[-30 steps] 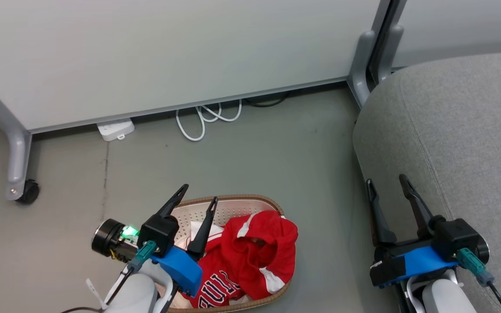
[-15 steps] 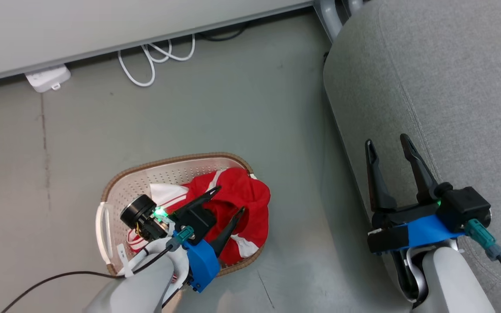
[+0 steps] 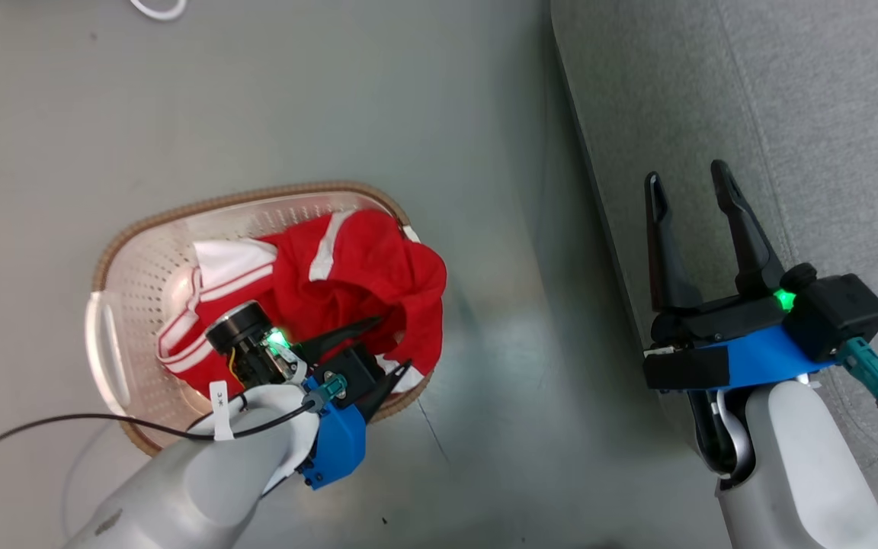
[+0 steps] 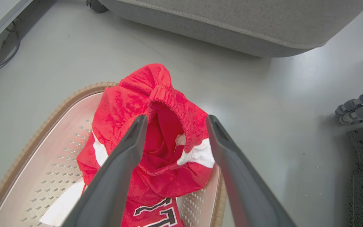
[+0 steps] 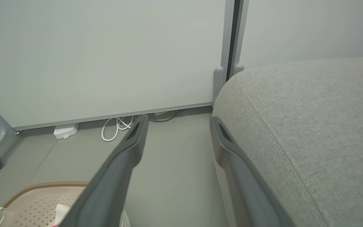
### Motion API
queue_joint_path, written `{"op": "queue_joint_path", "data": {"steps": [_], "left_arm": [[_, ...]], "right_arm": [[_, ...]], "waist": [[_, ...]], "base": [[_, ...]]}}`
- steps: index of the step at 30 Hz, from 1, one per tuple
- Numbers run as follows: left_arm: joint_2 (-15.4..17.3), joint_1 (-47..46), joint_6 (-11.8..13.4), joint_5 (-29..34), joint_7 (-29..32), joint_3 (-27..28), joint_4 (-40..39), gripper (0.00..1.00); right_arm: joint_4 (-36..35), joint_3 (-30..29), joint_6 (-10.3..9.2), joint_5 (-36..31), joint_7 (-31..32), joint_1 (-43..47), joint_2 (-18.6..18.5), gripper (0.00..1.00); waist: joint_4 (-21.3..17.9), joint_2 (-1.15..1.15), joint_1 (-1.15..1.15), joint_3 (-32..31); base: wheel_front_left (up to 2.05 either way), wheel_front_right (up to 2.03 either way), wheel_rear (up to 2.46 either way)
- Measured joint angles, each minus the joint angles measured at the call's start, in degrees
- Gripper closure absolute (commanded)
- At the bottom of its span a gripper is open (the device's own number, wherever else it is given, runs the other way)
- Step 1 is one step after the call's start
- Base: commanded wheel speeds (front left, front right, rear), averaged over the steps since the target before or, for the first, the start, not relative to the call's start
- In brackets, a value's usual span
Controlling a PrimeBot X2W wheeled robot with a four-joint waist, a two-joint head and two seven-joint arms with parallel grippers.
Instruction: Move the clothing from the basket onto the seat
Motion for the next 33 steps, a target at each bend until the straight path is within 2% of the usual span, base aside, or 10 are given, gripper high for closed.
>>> {"op": "queue_joint_path", "data": {"steps": [7,17,26,27,28,29,33], "left_arm": [[1.3,-4.2,0.0,-2.9,0.0,-6.6,2.7,0.00],[1.6,-8.5,0.0,-5.2,0.0,-9.3,4.3,0.00],[0.9,-10.3,0.0,-3.6,0.0,-10.3,4.4,0.00],[0.8,-10.5,0.0,-3.6,0.0,-10.3,4.4,0.13],[0.7,-10.6,0.0,-3.5,0.0,-10.4,4.5,0.62],[0.6,-10.8,0.0,-3.5,0.0,-10.4,4.5,1.00],[0.3,-10.9,0.0,-2.2,0.0,-10.5,4.6,1.00]], "right_arm": [[-1.2,0.0,0.00,0.7,0.0,-1.7,0.0,0.00],[-2.8,-0.5,0.00,2.2,0.0,-4.0,0.0,0.00],[-3.6,-0.7,0.00,2.7,0.0,-5.2,0.0,0.00],[-3.5,-0.7,0.00,2.7,0.0,-5.2,0.0,0.00],[-3.5,-0.7,-0.01,2.7,0.0,-5.3,0.0,0.00],[-3.6,-0.7,0.00,2.7,0.0,-5.3,0.0,0.00],[-3.5,-0.7,-0.01,2.7,0.0,-5.5,0.0,0.00]], "waist": [[-1.4,0.00,0.00,5.8],[-2.7,0.00,0.00,12.3],[-2.7,0.00,-0.01,16.4],[-2.5,0.00,-0.01,16.6],[-2.4,0.00,-0.01,16.8],[-2.3,0.00,-0.01,16.9],[-2.2,0.00,-0.01,17.1]], "base": [[0.00,0.00,0.00],[0.00,0.00,0.00],[0.00,0.00,0.00],[0.00,0.00,0.00],[0.00,0.00,0.00],[0.00,0.00,0.00],[0.00,0.00,0.00]]}}
